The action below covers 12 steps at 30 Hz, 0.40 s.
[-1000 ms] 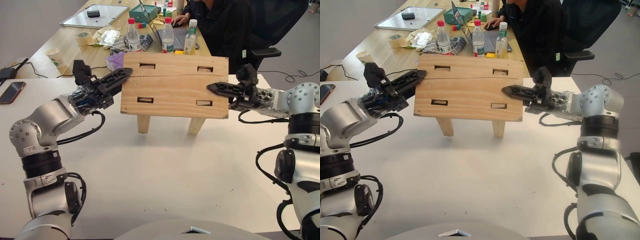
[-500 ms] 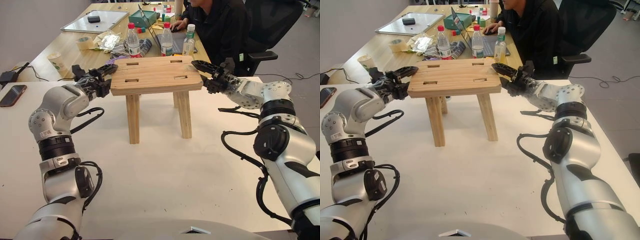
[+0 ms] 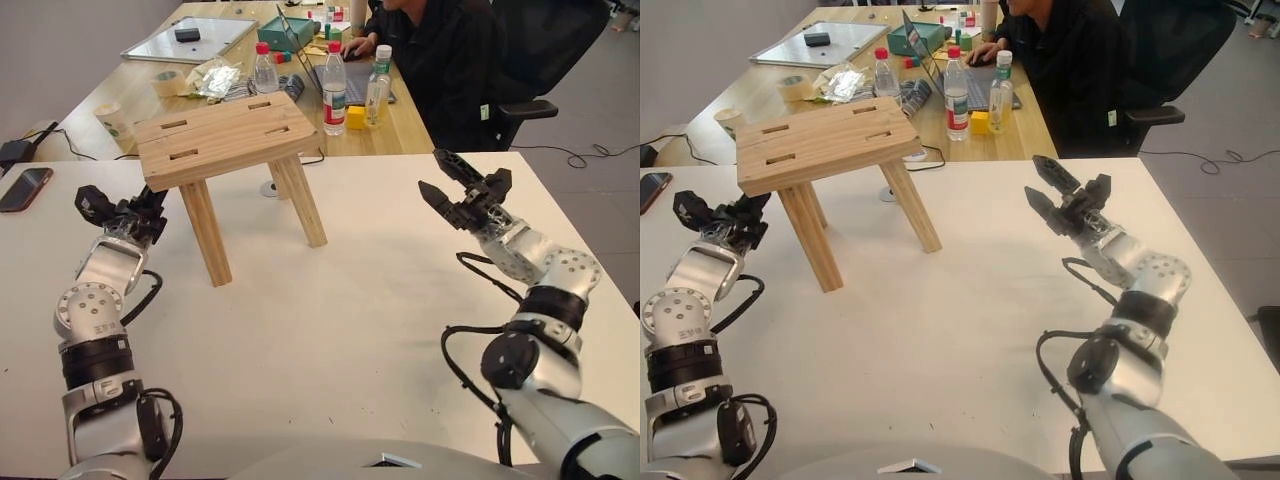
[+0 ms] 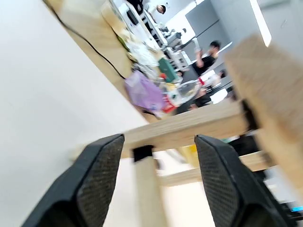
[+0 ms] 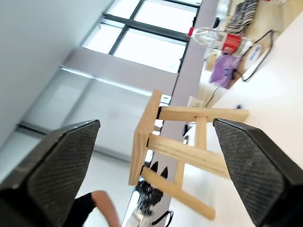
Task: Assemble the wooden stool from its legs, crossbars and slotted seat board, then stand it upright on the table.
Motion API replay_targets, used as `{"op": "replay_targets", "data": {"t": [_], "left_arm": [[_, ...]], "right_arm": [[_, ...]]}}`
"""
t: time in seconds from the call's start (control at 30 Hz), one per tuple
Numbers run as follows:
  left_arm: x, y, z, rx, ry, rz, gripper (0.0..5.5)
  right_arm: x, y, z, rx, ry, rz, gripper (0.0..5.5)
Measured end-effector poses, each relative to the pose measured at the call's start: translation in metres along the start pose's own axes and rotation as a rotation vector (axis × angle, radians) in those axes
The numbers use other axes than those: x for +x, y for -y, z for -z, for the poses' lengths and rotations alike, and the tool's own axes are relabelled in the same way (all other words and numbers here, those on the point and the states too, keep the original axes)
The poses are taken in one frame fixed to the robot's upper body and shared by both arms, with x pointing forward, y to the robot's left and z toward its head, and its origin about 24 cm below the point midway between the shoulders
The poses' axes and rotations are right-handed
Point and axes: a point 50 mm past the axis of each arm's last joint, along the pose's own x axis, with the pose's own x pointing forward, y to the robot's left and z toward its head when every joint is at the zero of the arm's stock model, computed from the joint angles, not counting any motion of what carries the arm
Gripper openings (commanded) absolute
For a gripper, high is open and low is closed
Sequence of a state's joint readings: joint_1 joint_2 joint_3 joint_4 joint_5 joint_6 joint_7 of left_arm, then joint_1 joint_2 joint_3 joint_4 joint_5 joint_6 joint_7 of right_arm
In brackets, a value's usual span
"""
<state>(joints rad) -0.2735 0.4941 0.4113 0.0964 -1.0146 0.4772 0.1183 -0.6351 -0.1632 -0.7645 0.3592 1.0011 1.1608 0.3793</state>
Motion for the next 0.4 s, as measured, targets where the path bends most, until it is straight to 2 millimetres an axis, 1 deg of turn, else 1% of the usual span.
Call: {"op": "replay_targets", "data": {"t": [0.03, 0.07, 0.17, 0.2, 0.23, 0.27, 0.3, 0.37, 0.4], "left_arm": [[-0.008, -0.001, -0.001, 0.139, 0.044, -0.026, 2.25], [-0.019, 0.0, -0.001, 0.27, 0.09, -0.047, 2.14], [-0.047, 0.007, 0.003, 0.527, 0.194, -0.099, 1.78], [-0.055, 0.01, 0.005, 0.592, 0.229, -0.113, 1.73], [-0.067, 0.016, 0.009, 0.662, 0.274, -0.117, 1.56], [-0.083, 0.026, 0.015, 0.761, 0.332, -0.099, 1.41], [-0.095, 0.037, 0.023, 0.822, 0.367, -0.051, 1.26], [-0.118, 0.066, 0.041, 0.865, 0.408, 0.11, 1.01], [-0.122, 0.07, 0.046, 0.857, 0.407, 0.133, 0.77]], "right_arm": [[-0.002, -0.001, 0.001, -0.112, 0.048, 0.049, 3.74], [-0.006, -0.002, 0.003, -0.246, 0.1, 0.102, 3.62], [-0.012, -0.011, 0.02, -0.573, 0.178, 0.196, 3.23], [-0.014, -0.015, 0.027, -0.675, 0.2, 0.217, 3.15], [-0.015, -0.02, 0.038, -0.806, 0.207, 0.239, 2.97], [-0.017, -0.031, 0.052, -0.967, 0.239, 0.246, 2.8], [-0.017, -0.04, 0.063, -1.049, 0.277, 0.235, 2.63], [-0.014, -0.061, 0.08, -1.19, 0.353, 0.172, 2.35], [-0.015, -0.066, 0.08, -1.23, 0.382, 0.171, 2.09]]}}
